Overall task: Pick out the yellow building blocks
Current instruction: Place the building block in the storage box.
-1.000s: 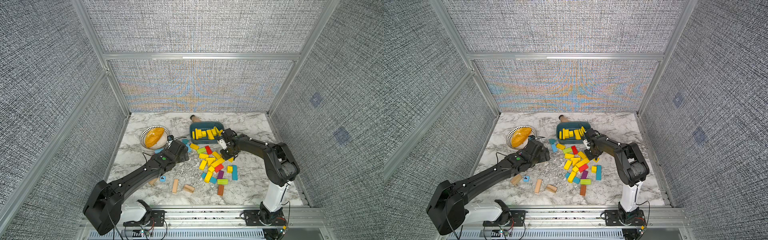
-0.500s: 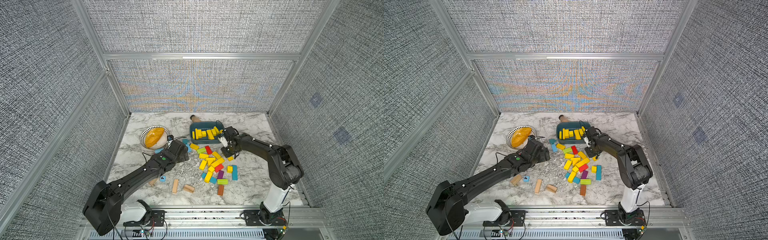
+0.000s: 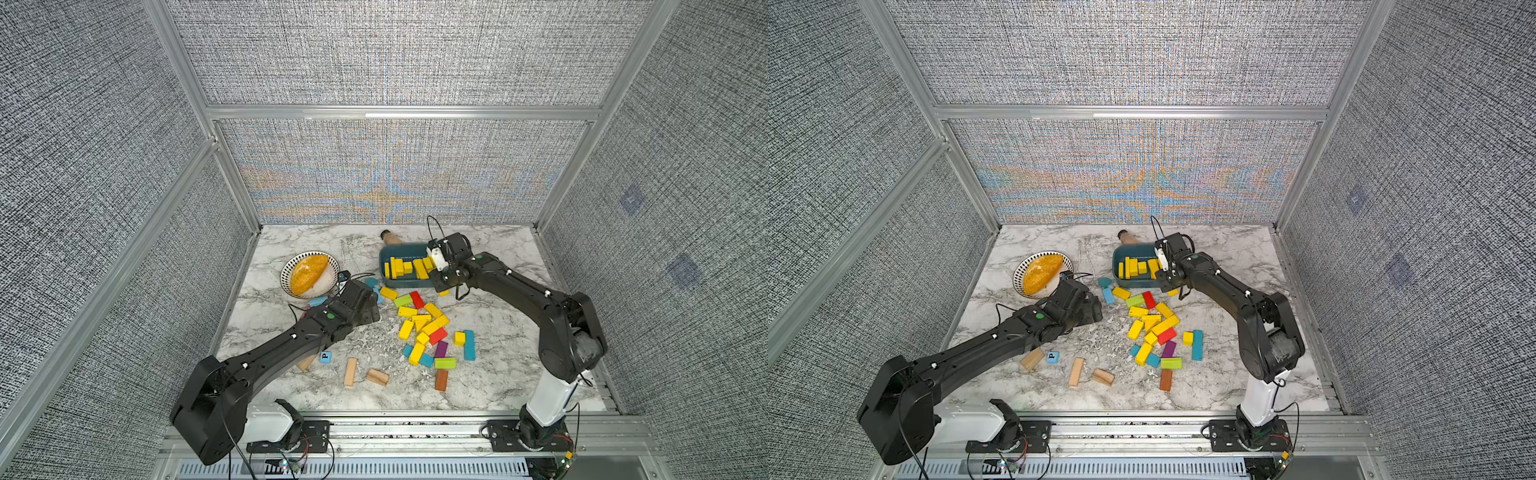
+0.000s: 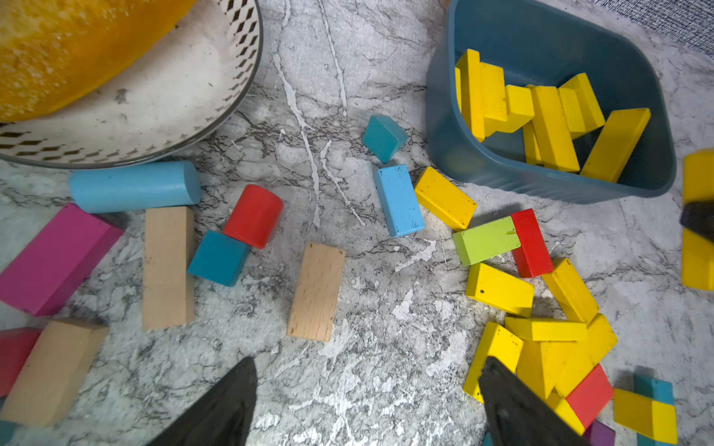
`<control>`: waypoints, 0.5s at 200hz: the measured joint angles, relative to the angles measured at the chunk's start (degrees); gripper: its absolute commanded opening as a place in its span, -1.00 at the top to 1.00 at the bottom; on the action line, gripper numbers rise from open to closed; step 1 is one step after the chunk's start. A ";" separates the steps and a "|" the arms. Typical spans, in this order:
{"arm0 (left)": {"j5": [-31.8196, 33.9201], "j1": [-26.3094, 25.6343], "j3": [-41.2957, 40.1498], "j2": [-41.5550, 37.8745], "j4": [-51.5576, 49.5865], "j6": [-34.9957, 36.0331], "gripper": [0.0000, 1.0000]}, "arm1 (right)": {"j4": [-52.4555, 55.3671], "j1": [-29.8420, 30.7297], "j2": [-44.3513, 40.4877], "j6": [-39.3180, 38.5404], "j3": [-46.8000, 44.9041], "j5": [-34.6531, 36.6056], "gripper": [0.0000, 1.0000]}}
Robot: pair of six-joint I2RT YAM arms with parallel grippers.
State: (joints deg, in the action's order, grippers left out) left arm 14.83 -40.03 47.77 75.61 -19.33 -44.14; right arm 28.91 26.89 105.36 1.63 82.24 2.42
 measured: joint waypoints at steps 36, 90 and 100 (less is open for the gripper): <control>-0.42 0.00 -0.15 0.00 0.00 -0.04 -0.82 | 0.68 0.07 7.98 2.16 9.84 -0.50 0.59; -2.99 -0.07 -1.29 1.27 1.31 -0.90 -0.73 | 3.89 -0.26 17.88 2.71 22.40 0.07 0.59; -3.28 -0.11 -1.29 1.57 1.77 -0.87 -0.71 | 4.52 -0.44 19.41 2.71 24.24 0.11 0.59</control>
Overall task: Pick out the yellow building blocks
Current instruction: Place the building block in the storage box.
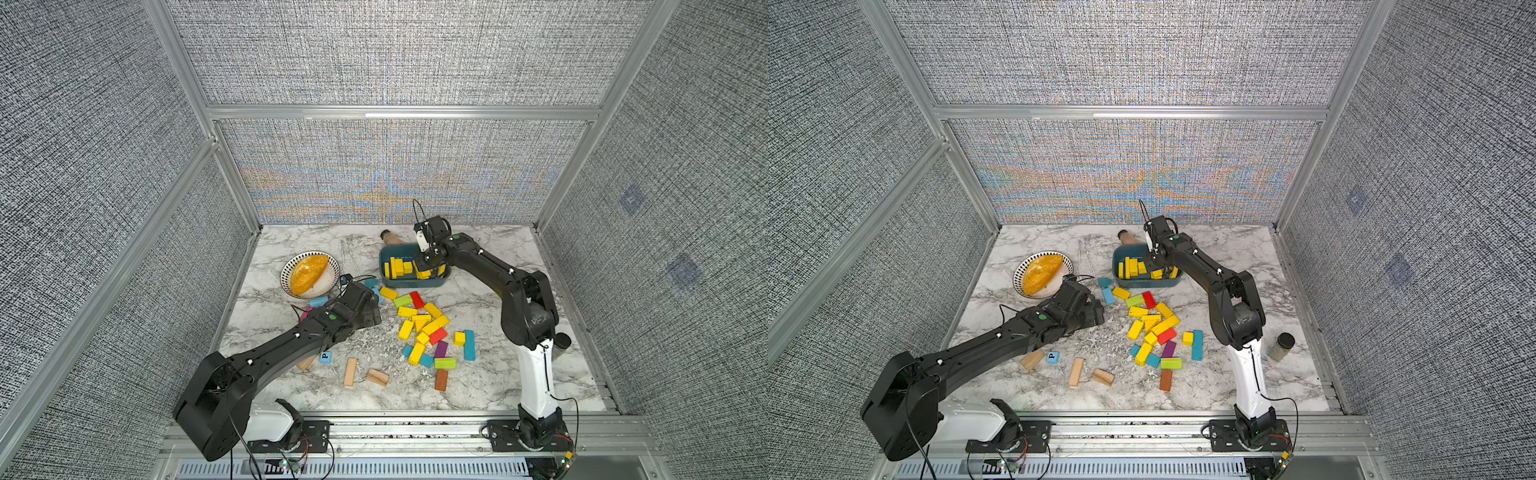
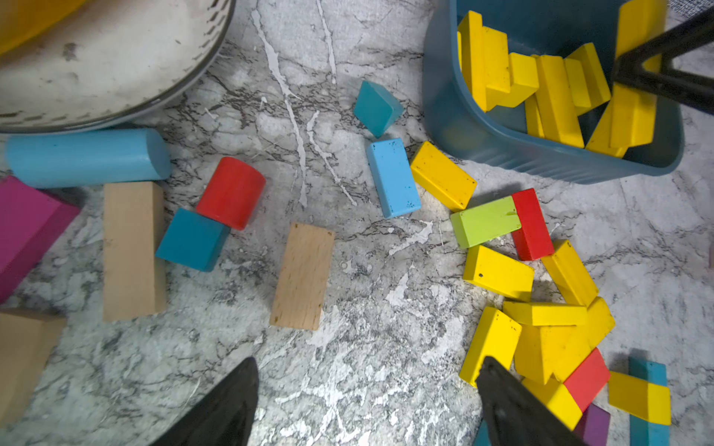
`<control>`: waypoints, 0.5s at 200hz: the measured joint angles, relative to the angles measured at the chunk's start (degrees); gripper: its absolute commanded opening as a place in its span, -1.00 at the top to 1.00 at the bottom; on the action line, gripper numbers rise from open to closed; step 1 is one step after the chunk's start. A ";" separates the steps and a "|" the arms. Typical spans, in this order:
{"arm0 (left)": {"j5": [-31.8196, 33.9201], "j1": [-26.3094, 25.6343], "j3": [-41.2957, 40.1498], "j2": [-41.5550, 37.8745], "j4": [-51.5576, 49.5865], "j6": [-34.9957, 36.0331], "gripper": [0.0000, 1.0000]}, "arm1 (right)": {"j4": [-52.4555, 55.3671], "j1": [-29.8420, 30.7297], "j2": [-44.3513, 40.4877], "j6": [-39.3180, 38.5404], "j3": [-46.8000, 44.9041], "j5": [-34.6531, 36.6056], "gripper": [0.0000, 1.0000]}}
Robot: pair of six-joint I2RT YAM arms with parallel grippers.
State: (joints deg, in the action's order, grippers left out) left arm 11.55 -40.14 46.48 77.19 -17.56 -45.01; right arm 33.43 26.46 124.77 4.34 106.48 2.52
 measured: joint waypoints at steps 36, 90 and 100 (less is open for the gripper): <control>-2.84 -0.52 2.21 3.56 -0.22 1.81 -0.64 | 1.31 -0.96 4.87 -0.02 4.28 0.72 0.59; -8.04 -3.78 8.33 11.41 -1.79 5.75 -0.49 | 3.23 -1.55 8.02 0.00 7.19 1.03 0.32; -9.55 -4.44 9.49 12.72 -2.49 6.29 -0.49 | 3.23 -1.57 8.07 0.02 7.58 0.98 0.25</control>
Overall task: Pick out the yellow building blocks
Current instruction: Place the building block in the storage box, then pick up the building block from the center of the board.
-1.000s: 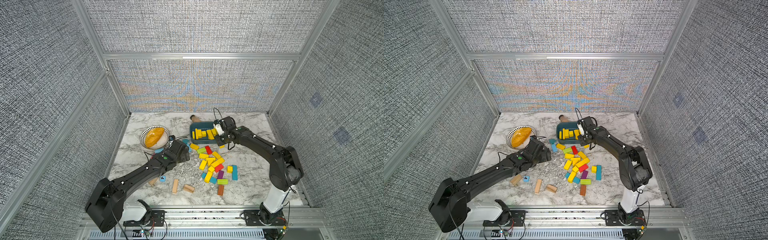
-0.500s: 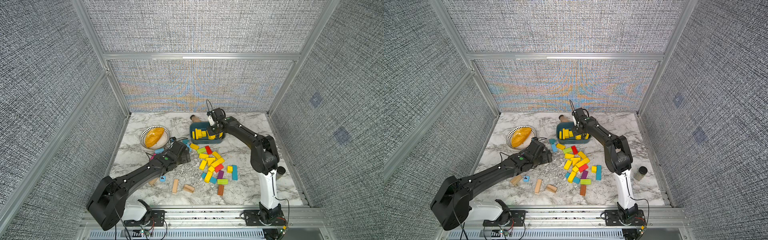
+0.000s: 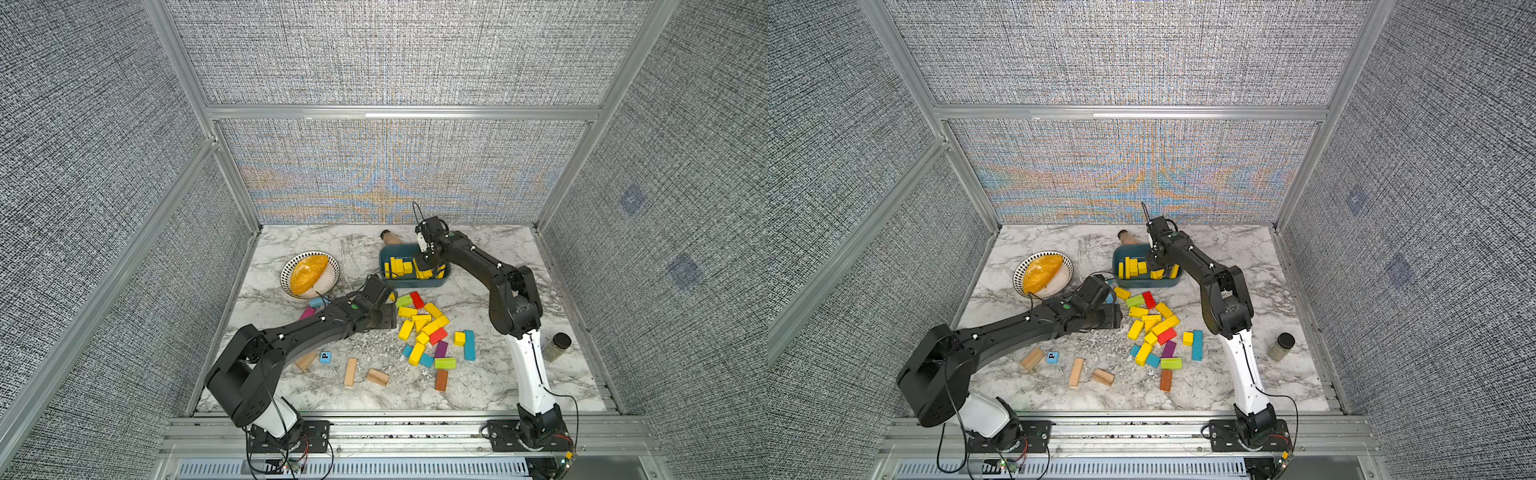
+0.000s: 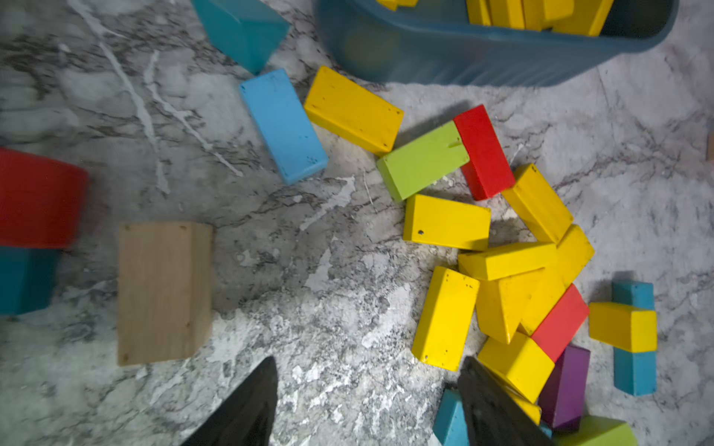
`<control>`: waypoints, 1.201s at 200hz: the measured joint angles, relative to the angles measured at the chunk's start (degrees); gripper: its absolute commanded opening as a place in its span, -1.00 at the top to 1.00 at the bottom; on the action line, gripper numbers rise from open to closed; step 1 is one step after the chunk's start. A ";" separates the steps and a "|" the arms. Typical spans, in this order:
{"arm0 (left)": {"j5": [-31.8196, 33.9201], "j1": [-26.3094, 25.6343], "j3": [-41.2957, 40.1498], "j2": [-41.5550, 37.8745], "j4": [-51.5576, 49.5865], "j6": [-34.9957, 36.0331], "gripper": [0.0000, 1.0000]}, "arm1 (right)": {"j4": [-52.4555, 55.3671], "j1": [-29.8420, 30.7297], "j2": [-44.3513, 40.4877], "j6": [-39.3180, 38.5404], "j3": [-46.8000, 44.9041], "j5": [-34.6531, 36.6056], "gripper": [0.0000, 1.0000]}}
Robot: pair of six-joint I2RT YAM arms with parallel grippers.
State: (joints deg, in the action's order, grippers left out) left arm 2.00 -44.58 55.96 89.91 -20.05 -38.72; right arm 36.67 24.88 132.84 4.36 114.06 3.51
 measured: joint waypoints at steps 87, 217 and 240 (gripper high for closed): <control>-8.66 -4.02 8.94 9.05 -10.62 8.15 -0.30 | -5.25 -0.46 -16.22 0.15 -7.78 -0.59 0.09; -6.47 -5.42 22.32 21.79 -19.06 13.25 0.04 | -18.88 -0.48 -43.74 7.23 -46.64 -3.96 0.10; -5.97 -5.73 23.63 22.56 -19.82 13.68 0.06 | -19.41 -0.52 -43.98 7.26 -46.75 -3.98 0.10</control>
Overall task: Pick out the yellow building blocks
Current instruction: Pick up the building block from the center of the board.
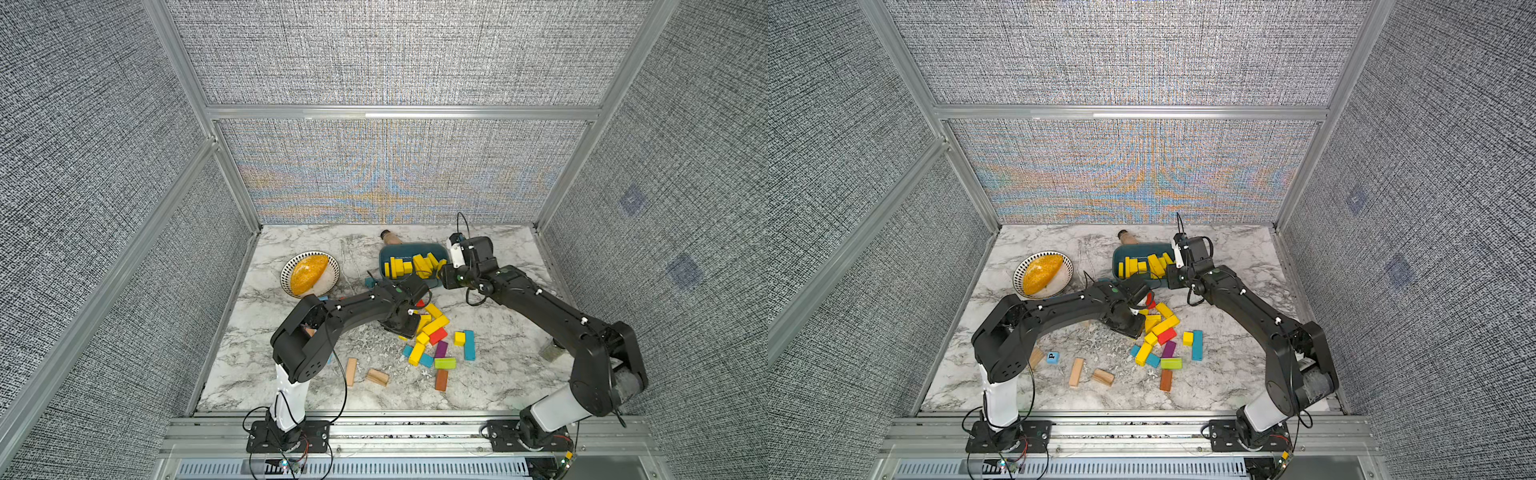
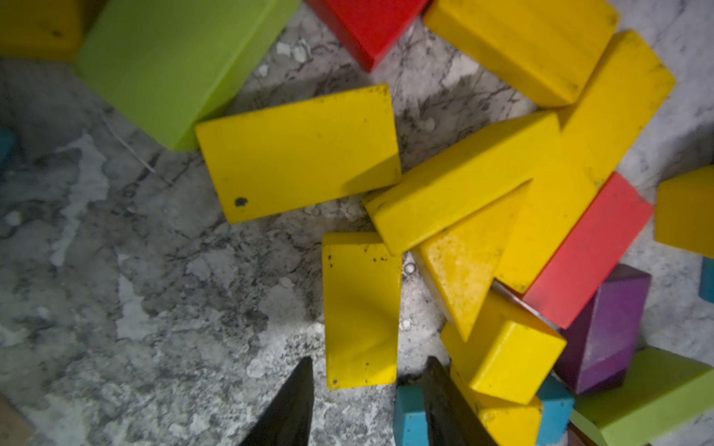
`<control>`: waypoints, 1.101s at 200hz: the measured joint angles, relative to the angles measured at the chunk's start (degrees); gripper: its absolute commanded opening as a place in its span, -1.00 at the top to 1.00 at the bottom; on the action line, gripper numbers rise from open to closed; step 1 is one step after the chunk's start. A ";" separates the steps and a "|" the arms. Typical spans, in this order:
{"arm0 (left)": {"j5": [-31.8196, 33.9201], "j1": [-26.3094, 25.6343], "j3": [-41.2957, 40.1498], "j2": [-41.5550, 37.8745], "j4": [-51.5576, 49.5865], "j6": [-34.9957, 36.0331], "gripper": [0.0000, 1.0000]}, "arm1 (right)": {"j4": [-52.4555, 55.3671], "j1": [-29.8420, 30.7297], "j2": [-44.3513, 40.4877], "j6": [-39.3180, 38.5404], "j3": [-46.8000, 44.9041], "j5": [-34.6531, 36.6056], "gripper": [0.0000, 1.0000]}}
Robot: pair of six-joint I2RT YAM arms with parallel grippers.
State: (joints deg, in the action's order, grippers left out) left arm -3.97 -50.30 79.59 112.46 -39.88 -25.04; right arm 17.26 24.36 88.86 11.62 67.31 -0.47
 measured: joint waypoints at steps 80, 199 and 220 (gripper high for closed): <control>5.51 -2.10 3.56 4.15 -5.22 0.63 0.15 | -1.62 -0.04 -0.74 0.17 -0.59 -1.20 0.10; 9.03 -3.32 5.01 4.57 -7.13 0.79 0.50 | -1.64 -0.55 -1.49 0.70 -1.25 -1.79 0.10; 10.71 -3.39 3.56 0.92 -7.56 0.33 0.52 | -2.38 -1.20 -2.12 1.27 -1.84 -2.99 0.10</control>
State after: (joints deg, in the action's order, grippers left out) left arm 6.74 -53.69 83.15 113.38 -47.44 -24.71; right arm 14.87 23.16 86.74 12.88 65.47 -3.46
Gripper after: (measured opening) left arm 0.329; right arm 0.448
